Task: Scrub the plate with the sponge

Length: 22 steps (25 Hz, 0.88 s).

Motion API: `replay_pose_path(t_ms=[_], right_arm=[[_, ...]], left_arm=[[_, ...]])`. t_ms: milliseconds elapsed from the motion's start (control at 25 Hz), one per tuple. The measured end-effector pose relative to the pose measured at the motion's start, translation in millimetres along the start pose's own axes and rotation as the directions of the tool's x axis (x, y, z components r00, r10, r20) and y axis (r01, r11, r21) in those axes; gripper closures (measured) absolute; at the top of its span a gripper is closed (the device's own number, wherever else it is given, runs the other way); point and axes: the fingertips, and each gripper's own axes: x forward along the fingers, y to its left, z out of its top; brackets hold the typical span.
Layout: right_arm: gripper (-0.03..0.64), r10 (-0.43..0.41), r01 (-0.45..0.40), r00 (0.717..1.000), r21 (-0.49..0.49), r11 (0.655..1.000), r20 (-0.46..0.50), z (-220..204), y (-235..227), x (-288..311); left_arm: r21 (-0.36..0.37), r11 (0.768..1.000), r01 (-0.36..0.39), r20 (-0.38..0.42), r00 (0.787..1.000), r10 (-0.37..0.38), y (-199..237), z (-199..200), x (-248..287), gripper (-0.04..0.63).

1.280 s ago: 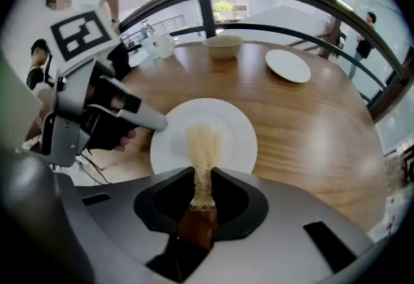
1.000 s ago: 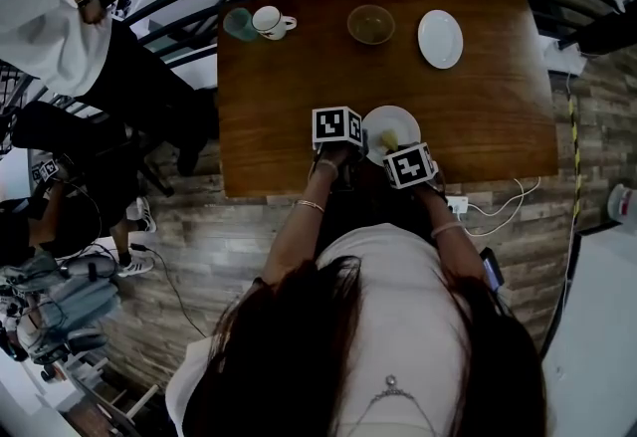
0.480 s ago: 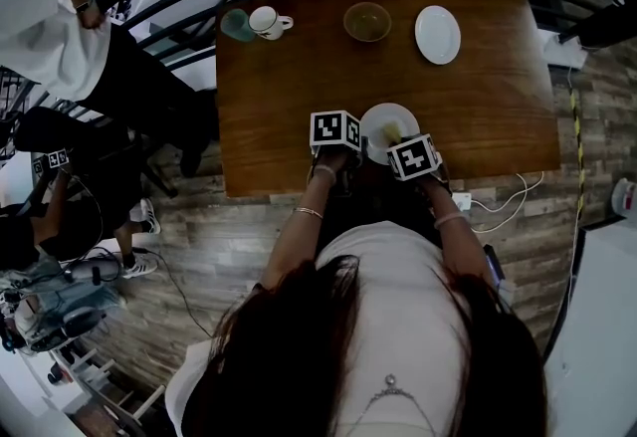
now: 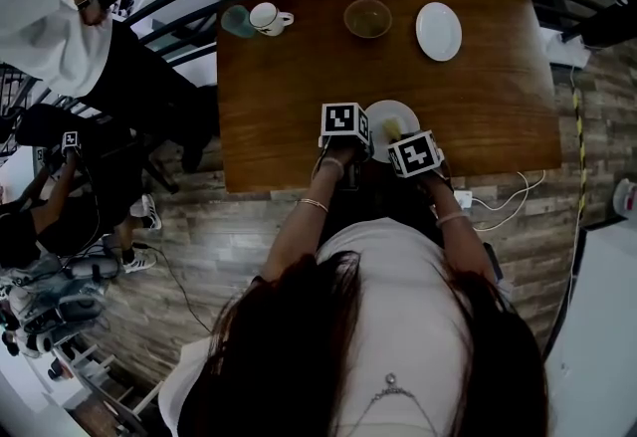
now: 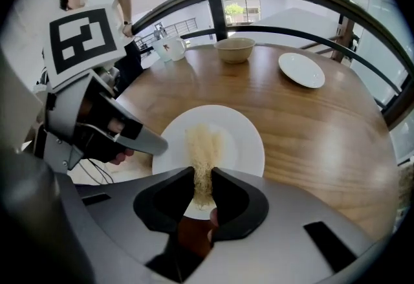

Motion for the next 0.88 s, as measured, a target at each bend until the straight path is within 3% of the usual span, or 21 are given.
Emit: replay_pose_path(t_ms=[120,240,320,400,520,680,760,880], right_arm=[[0.52,0.089,-0.095,0.995,-0.119,0.988,-0.051,-7,22,-2],[0.52,0.032,-0.052,0.993,-0.175,0.983,-0.112,-23,8,-11],[0.52,-0.053,0.042,0.995,-0.123,0.992,-0.09,-22,-21,-18],[0.521,-0.075,0.071,0.992,-0.045,0.996,-0.099,-28,-33,-19],[0.522,-0.014,0.011,0.988,-0.021,1.0,-0.151,-37,-3,-12],[0.522,0.119,-0.121,0.988,-0.013,0.993,-0.103,-22,45,12],[0.522,0.109,-0.107,0.991,0.024,0.994,-0.073,-18,33,13],[0.522,0.027,-0.022,0.999,0.124,0.992,-0.041,-15,-15,3]], left_arm=[[0.015,0.999,-0.028,0.003,1.0,0.028,1,2,0,0.525],[0.008,1.0,-0.016,0.0,1.0,0.016,-1,0,1,0.523],[-0.008,1.0,0.007,-0.002,1.0,-0.007,-2,1,1,0.515],[-0.017,1.0,0.018,0.003,1.0,-0.018,-1,2,0,0.509],[-0.029,0.999,0.02,0.015,1.0,-0.019,-1,1,0,0.509],[-0.065,0.997,0.035,0.028,0.999,-0.034,0,2,1,0.511],[-0.05,0.998,0.034,0.026,0.999,-0.032,0,1,1,0.511],[-0.01,1.0,0.013,0.022,1.0,-0.013,-1,1,1,0.502]])
